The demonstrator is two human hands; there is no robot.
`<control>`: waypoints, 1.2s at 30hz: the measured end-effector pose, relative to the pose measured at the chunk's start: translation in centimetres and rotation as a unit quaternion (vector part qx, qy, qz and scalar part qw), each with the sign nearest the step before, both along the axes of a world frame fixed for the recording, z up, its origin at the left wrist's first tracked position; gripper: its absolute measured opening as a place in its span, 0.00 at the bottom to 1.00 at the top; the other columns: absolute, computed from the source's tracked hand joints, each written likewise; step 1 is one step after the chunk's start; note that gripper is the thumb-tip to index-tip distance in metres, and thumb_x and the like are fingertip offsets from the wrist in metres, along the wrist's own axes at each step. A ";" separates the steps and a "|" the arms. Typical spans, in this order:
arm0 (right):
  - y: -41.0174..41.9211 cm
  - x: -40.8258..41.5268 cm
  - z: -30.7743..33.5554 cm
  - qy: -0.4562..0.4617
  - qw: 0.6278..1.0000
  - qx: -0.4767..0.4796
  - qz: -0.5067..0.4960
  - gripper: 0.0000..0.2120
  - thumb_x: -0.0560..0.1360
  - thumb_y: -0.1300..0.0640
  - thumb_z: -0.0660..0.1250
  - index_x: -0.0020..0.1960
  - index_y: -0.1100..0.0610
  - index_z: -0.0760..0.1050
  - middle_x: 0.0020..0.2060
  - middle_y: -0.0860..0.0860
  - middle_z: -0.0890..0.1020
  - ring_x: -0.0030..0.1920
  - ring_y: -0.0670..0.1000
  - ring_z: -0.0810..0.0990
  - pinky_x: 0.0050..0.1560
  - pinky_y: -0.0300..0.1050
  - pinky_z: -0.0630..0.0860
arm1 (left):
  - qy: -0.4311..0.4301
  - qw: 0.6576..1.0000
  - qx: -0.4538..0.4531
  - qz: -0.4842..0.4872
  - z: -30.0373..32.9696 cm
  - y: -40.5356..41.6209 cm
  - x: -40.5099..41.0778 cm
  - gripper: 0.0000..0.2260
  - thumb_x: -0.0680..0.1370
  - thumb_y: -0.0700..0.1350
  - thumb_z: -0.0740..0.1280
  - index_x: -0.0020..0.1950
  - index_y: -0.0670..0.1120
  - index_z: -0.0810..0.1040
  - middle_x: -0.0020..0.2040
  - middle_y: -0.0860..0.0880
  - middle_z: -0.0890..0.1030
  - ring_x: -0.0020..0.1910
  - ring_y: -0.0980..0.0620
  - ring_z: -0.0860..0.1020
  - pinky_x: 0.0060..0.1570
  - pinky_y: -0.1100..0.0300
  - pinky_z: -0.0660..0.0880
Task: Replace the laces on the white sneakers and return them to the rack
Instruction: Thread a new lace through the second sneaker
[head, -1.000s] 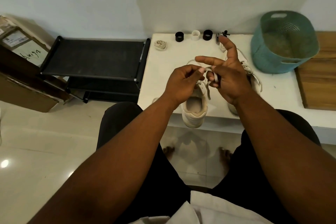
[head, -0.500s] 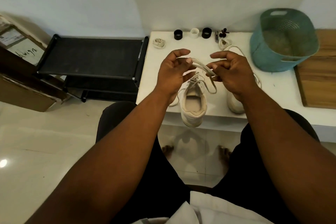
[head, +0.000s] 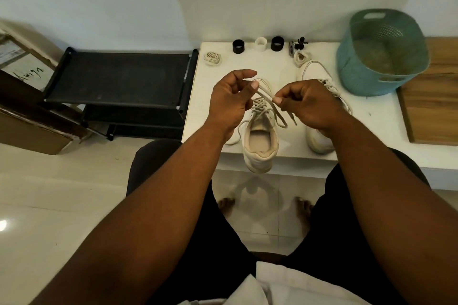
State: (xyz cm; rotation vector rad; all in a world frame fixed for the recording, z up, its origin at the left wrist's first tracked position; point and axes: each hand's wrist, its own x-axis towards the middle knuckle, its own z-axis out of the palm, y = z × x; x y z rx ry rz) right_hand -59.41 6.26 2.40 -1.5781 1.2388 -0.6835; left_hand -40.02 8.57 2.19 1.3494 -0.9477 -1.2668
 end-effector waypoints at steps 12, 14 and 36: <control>-0.3 -0.7 0.5 -0.249 0.968 0.032 0.012 0.17 0.76 0.74 0.66 0.54 0.55 0.83 0.44 0.50 0.86 0.47 0.48 0.84 0.50 0.42 0.80 | -0.088 0.996 -0.008 -0.016 -1.7 -0.6 0.0 0.06 0.77 0.39 0.75 0.52 0.47 0.83 0.40 0.51 0.83 0.36 0.59 0.79 0.40 0.62 0.74; -0.5 -0.3 -0.1 -0.090 0.995 -0.044 0.011 0.21 0.75 0.71 0.71 0.62 0.53 0.79 0.50 0.49 0.85 0.49 0.49 0.83 0.50 0.45 0.81 | -0.061 0.998 -0.008 -0.032 -1.3 -0.6 0.1 0.07 0.78 0.38 0.74 0.55 0.45 0.82 0.40 0.49 0.83 0.35 0.59 0.79 0.38 0.65 0.75; -1.7 1.8 -0.5 -0.175 0.976 -0.013 -0.125 0.24 0.82 0.38 0.48 0.32 0.49 0.62 0.26 0.45 0.61 0.29 0.48 0.56 0.33 0.48 0.55 | -0.249 0.964 0.007 -0.092 -2.3 -1.3 0.6 0.05 0.77 0.48 0.75 0.52 0.50 0.84 0.40 0.51 0.85 0.40 0.55 0.82 0.48 0.53 0.80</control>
